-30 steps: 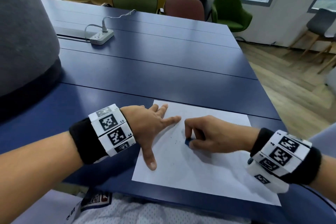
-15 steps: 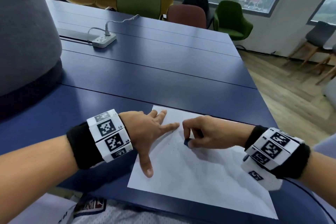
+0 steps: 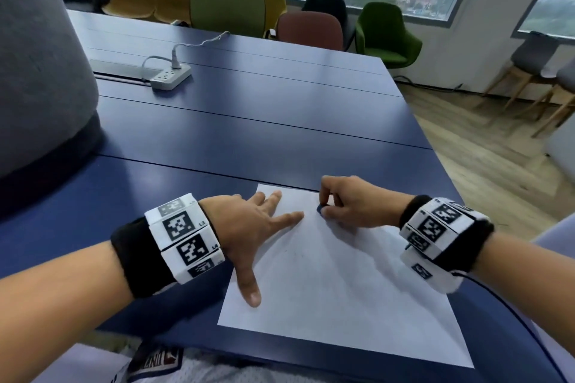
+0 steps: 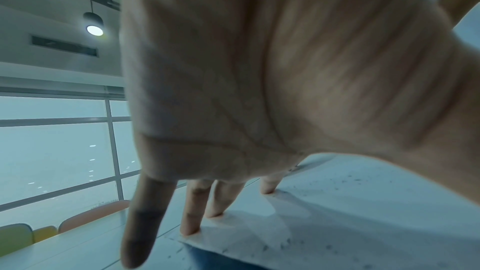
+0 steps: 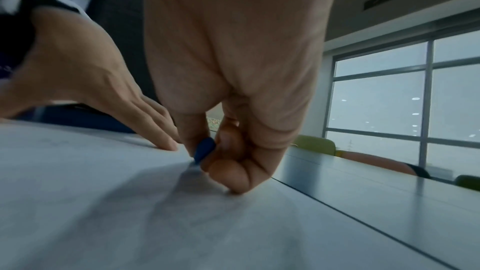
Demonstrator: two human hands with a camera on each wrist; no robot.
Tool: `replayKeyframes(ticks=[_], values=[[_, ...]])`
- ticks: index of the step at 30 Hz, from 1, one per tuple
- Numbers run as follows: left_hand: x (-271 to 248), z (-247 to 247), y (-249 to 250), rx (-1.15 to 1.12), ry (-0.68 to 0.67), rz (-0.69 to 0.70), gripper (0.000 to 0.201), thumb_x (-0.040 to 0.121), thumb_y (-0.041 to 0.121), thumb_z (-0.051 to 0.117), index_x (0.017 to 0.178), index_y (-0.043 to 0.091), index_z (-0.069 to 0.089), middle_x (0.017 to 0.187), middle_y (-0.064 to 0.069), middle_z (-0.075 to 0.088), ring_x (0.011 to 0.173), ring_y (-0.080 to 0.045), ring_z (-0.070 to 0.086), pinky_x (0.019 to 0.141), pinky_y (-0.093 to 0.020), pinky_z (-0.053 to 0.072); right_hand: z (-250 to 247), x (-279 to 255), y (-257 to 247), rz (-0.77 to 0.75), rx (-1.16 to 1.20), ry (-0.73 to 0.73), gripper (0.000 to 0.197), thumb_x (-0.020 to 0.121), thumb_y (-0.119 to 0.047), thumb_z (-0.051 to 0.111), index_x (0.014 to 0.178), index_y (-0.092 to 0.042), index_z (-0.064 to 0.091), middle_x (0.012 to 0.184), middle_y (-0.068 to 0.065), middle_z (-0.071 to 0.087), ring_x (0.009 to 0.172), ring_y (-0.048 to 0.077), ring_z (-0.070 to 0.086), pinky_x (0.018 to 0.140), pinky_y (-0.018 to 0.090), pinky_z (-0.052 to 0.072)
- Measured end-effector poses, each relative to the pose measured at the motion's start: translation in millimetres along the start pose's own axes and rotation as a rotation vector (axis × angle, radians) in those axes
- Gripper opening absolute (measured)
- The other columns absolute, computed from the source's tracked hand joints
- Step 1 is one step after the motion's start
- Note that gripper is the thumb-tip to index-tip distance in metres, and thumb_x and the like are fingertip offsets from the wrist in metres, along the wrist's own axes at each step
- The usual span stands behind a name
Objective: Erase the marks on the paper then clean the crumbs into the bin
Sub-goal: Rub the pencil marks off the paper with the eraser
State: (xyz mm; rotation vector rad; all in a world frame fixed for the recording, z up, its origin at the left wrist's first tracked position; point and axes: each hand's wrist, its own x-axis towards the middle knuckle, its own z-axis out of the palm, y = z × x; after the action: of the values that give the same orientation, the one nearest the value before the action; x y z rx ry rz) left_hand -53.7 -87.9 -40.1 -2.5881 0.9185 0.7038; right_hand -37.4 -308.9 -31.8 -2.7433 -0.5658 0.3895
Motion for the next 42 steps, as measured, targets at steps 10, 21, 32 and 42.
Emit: replayKeyframes(ticks=[10, 21, 32, 42], values=[[2, -1, 1, 0.016, -0.008, -0.014, 0.153, 0.022, 0.091, 0.065, 0.134, 0.055, -0.032, 0.162, -0.007, -0.013, 0.146, -0.036, 0.015, 0.11, -0.054, 0.033, -4, 0, -15, -0.056, -0.007, -0.13, 0.009, 0.085, -0.027, 0.067, 0.089, -0.022, 0.06, 0.063, -0.01, 0.051, 0.052, 0.001, 0.048, 0.048, 0.013, 0.035], [-2, -4, 3, 0.031, -0.001, -0.016, 0.15, 0.036, 0.083, 0.076, 0.141, 0.052, -0.027, 0.162, -0.007, -0.014, 0.148, -0.03, 0.009, 0.113, -0.052, 0.029, 2, -12, -29, -0.121, -0.04, -0.172, 0.009, 0.085, -0.028, 0.067, 0.086, -0.026, 0.059, 0.063, -0.01, 0.051, 0.054, 0.001, 0.049, 0.048, 0.011, 0.035], [-8, -7, 2, -0.038, -0.031, -0.024, 0.149, 0.04, 0.076, 0.082, 0.144, 0.053, -0.023, 0.162, 0.0, -0.019, 0.15, -0.02, -0.008, 0.115, -0.053, 0.025, 14, -37, -40, -0.104, 0.099, -0.162, 0.011, 0.085, -0.025, 0.066, 0.081, -0.033, 0.059, 0.058, -0.008, 0.052, 0.049, 0.005, 0.047, 0.052, 0.016, 0.038], [-14, -8, 3, -0.085, -0.031, -0.031, 0.151, 0.044, 0.073, 0.083, 0.152, 0.035, -0.016, 0.162, 0.006, -0.021, 0.149, -0.018, -0.014, 0.118, -0.054, 0.018, 36, -104, -39, -0.055, -0.027, 0.115, 0.005, 0.091, -0.029, 0.06, 0.092, -0.024, 0.058, 0.079, -0.016, 0.051, 0.07, 0.004, 0.048, 0.068, 0.02, 0.039]])
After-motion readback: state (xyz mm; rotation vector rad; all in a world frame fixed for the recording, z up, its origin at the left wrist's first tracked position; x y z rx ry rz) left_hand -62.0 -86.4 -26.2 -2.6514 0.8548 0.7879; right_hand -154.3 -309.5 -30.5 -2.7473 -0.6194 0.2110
